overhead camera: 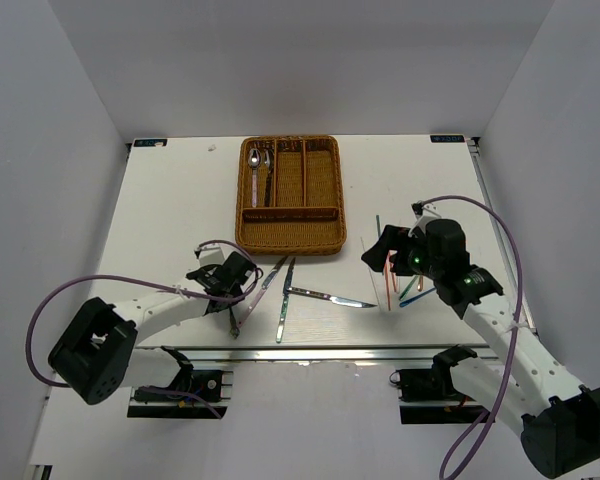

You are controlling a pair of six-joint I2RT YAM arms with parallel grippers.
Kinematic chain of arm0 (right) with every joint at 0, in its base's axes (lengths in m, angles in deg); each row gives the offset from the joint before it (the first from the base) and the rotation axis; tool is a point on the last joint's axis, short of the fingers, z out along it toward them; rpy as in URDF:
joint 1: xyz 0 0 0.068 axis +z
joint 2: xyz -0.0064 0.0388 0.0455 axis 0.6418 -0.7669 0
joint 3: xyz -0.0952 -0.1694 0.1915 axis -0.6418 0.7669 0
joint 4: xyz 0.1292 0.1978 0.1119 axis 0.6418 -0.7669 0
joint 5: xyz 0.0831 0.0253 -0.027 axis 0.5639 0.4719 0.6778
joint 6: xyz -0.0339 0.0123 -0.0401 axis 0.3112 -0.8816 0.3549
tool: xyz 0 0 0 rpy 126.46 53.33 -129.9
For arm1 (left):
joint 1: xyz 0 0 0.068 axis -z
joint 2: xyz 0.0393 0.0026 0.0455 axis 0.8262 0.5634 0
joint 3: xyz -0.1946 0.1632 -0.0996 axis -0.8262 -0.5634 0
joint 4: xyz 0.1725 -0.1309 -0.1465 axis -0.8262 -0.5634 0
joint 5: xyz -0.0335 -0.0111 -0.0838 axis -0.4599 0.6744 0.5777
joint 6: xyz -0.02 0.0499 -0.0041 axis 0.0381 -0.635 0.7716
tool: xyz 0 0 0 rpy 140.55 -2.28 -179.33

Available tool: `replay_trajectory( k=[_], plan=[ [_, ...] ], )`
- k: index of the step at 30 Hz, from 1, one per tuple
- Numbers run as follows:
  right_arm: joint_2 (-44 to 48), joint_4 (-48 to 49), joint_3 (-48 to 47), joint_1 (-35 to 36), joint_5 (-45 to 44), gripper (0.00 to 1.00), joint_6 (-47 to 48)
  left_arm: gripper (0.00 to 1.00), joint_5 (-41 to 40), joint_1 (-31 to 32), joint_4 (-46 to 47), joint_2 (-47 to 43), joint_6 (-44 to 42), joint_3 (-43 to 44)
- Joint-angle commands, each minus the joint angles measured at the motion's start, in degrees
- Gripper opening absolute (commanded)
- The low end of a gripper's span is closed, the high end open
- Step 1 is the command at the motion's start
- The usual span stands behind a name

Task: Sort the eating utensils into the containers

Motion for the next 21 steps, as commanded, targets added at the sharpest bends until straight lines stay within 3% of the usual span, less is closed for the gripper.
replay_trajectory(
  k=[1,3,4,6,8,12,16,21],
  plan=[
    [0.71,2.76,1.08,0.24,0.54,0.89,-0.46,0.48,2.36,0.12,1.94,2.54,0.53,-1.89],
    [0.71,2.84,1.26,0.41,0.63,0.89,-0.55,0.35,2.97,0.21,1.94,3.34,0.44,-1.97],
    [0.71,2.84,1.35,0.41,0.54,0.89,-0.46,0.21,3.41,0.21,1.85,3.95,0.53,-2.06],
    [1.06,3.11,1.70,0.33,0.54,0.89,-0.55,0.14,4.20,0.12,1.68,4.22,0.61,-2.59],
    [1.59,3.72,2.31,0.33,0.45,0.89,-1.16,0.01,5.43,0.21,1.41,4.13,0.53,-2.94],
    [2.03,5.04,3.46,0.33,0.89,0.89,-1.69,0.00,4.12,0.12,-1.65,1.24,-0.17,-2.16],
    [1.59,4.78,2.93,0.41,0.81,0.89,-1.25,0.00,-3.08,0.12,-9.63,-3.07,-4.73,3.81],
    [2.03,4.51,2.67,0.41,0.54,0.89,-1.16,0.00,-9.41,0.12,-12.56,-4.22,-9.14,13.30]
  ],
)
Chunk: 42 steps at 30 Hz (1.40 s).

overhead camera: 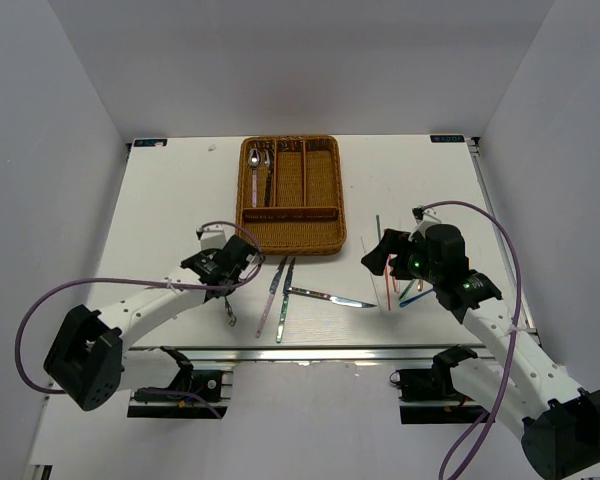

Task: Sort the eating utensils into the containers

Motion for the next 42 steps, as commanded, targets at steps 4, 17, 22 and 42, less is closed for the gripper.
replay_trajectory(
  k=[4,17,22,42],
  plan=[
    [1.09,2.13,-0.55,0.33,-0.07,0.89,0.72,0.00,-5.14,0.10,2.15,-2.29,-11.64,11.65],
    [-1.46,1.25,-3.18,0.24,-0.95,0.89,2.56,0.00,11.47,-11.92,24.59,31.69,-49.81,55.57],
    [-0.84,1.43,-2.13,0.33,1.86,0.89,2.74,0.00,13.48,-16.32,22.83,49.54,-53.51,72.90],
    [-12.95,-0.39,-9.13,8.28,-3.62,0.89,0.04,0.83,12.89,-17.83,30.47,53.27,-45.61,69.07]
  ],
)
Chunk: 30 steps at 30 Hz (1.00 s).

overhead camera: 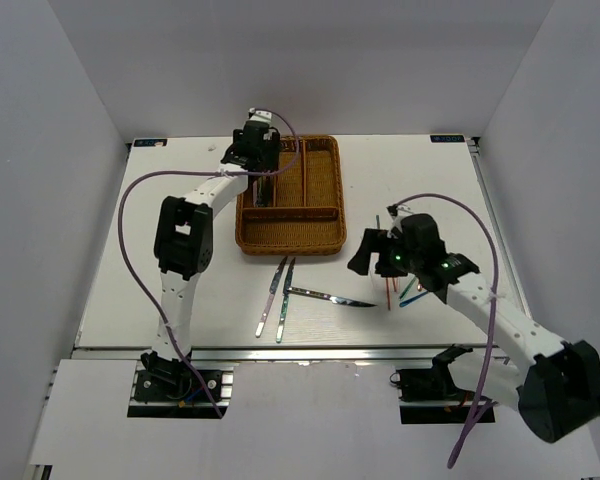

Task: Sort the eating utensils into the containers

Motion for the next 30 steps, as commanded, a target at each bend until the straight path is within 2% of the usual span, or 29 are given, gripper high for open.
replay_trajectory(
  k=[1,2,5,7,9,10,11,12,14,17,20,21,23,24,25,27,30],
  plan=[
    [-5.63,-1.98,-7.45,7.03,-8.82,0.89,-2.91,0.85,-4.23,-0.23,1.38,-8.59,1.89,-3.31],
    [-6.97,-3.13,-8.94,8.78,-11.55,0.89,-4.66,0.93,-6.59,-0.23,0.60,-11.04,2.33,-3.49],
    [-9.17,-2.36,-11.77,16.08,-20.60,0.89,-11.95,0.98,-11.35,-0.23,-5.46,-16.67,7.50,-5.15],
    [-11.88,-3.48,-14.22,23.28,-30.26,0.89,-17.14,0.98,-14.68,-0.23,-12.57,-24.84,15.32,-7.26],
    [-14.96,-4.28,-16.42,29.16,-35.54,0.81,-19.61,0.98,-18.81,-0.23,-18.53,-31.25,22.68,-13.13],
    [-18.63,-4.63,-18.87,30.85,-36.52,0.78,-21.53,0.98,-20.57,-0.23,-20.57,-37.72,25.60,-15.77],
    [-20.58,-6.20,-20.20,33.73,-38.62,0.77,-22.77,0.98,-24.68,-0.23,-23.81,-44.14,32.15,-21.36],
    [-22.34,-6.83,-21.34,34.98,-39.43,0.77,-23.65,0.98,-25.15,-0.23,-25.15,-44.20,34.83,-24.20],
    [-27.09,-8.58,-24.42,37.27,-41.18,0.74,-26.03,0.98,-25.07,-0.23,-27.17,-52.87,37.39,-29.13],
    [-29.92,-7.55,-25.13,39.65,-42.16,0.74,-27.00,0.98,-22.09,-0.15,-30.16,-62.11,37.14,-36.61],
    [-30.89,-8.76,-25.92,39.65,-42.94,0.76,-28.40,0.98,-17.96,-0.23,-30.35,-70.26,30.23,-43.99],
    [-30.89,-9.46,-26.01,39.65,-43.30,0.77,-28.76,0.98,-17.69,-0.15,-30.09,-72.48,29.07,-48.97],
    [-30.62,-10.26,-26.10,39.65,-45.13,0.83,-29.02,0.98,-20.32,-0.23,-28.34,-79.66,27.66,-55.57],
    [-30.80,-12.35,-26.88,39.65,-46.37,0.85,-29.11,0.98,-19.97,-0.15,-25.37,-82.06,24.78,-62.40],
    [-31.41,-14.55,-27.67,39.65,-47.42,0.89,-29.72,0.98,-18.58,-0.15,-24.21,-84.17,24.14,-65.16],
    [-31.94,-17.55,-29.34,38.43,-48.49,0.89,-28.08,0.98,-15.59,0.20,-23.84,-87.79,23.79,-65.81],
    [-30.54,-13.35,-26.73,34.04,-39.99,0.89,-17.56,0.98,-11.89,0.20,-20.34,-90.51,21.94,-66.23]
  ],
)
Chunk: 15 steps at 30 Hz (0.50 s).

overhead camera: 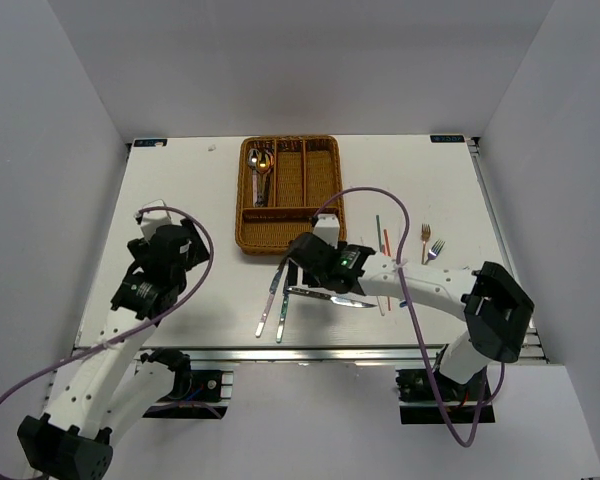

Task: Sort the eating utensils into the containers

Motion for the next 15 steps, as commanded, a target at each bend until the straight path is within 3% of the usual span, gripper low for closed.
replay_trajectory(
  k=[1,2,5,7,10,13,15],
  plan=[
    [2.79,2.30,0.95,-4.87,4.85,0.89,9.54,0.98,5.09,0.42,6.73,-4.38,-3.27,0.36],
    [3.67,3.02,1.92,-7.50,9.23,0.89,11.65,0.98,5.89,0.34,5.86,-4.03,-3.09,0.61],
    [6.93,3.03,4.82,-9.71,11.02,0.89,14.83,0.98,7.30,0.51,5.94,-2.10,-3.18,0.79],
    [7.73,1.72,4.31,-9.81,10.34,0.87,15.97,0.98,7.13,0.51,5.42,-0.52,-3.18,1.14],
    [8.25,-5.22,2.99,-10.24,2.08,0.88,14.14,0.98,6.60,0.51,4.97,-0.34,-2.91,1.23],
    [11.41,-2.86,4.83,-12.96,9.52,0.82,23.86,0.98,7.12,0.60,5.32,-1.48,-2.91,0.88],
    [13.60,-6.78,4.31,-17.61,7.70,0.82,23.72,0.98,7.30,0.86,5.41,-1.66,-2.91,0.70]
  ],
)
